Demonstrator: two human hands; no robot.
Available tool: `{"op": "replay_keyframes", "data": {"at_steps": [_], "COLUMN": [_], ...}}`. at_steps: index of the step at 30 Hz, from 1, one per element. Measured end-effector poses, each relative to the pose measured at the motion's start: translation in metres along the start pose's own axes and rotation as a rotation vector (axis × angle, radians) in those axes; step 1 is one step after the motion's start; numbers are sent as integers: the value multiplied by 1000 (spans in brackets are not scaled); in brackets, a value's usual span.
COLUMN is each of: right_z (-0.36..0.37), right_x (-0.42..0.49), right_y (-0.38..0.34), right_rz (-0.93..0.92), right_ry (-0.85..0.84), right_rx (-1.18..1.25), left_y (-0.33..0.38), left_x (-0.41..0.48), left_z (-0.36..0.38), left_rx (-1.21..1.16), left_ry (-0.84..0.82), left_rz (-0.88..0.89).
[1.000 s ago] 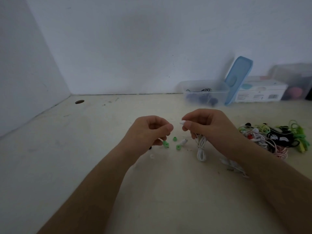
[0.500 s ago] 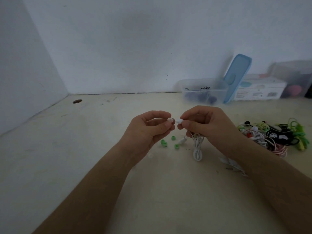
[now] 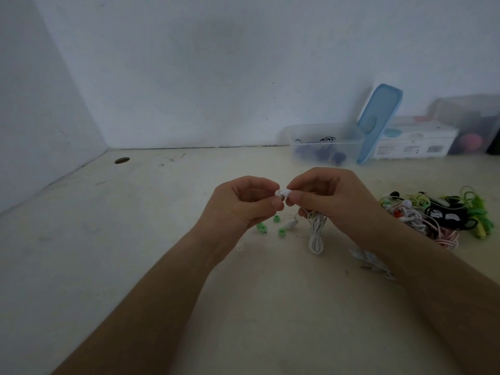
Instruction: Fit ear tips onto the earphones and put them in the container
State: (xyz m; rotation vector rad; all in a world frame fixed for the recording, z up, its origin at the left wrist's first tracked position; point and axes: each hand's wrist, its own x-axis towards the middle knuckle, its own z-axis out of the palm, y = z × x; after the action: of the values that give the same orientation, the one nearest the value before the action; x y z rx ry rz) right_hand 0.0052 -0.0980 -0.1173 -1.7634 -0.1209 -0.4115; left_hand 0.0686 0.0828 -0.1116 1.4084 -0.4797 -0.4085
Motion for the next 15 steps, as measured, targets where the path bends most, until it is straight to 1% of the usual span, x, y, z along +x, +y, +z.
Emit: {"op": "replay_keyframes", "data": {"at_steps": [7, 15], "right_z": [-2, -4], "right_x": [0, 0], "right_y": [0, 0], "right_rz": [2, 1], "right_ry": [2, -56], "right_rx": [6, 3], "left_y": [1, 2], "left_x": [-1, -1], "left_z": [-2, -3], "left_rx": [5, 35], "left_ry": [-10, -35], "left_rz": [-10, -1]}}
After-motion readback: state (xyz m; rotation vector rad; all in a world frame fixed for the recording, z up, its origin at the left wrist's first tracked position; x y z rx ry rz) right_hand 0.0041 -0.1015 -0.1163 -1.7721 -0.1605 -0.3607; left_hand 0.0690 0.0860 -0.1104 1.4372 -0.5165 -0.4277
